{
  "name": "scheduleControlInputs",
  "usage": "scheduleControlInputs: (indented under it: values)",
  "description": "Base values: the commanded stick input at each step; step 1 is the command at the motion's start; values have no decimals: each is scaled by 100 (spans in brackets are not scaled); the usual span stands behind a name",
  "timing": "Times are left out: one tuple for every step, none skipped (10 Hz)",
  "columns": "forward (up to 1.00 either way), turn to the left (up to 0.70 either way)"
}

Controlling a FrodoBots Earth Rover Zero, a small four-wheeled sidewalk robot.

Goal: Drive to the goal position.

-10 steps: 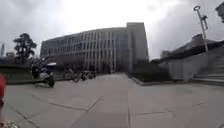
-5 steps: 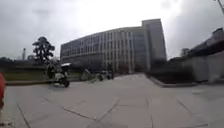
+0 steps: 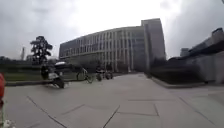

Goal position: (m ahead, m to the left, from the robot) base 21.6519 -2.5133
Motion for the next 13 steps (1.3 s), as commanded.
scheduleControlInputs:
  values:
    - [70, -35]
    - [70, -27]
    - [70, -14]
    - [70, 0]
    - [70, 0]
    - [70, 0]
    - [70, 0]
    - [70, 0]
    - [70, 0]
    - [70, 0]
    - [70, 0]
    - [70, 0]
    - [70, 0]
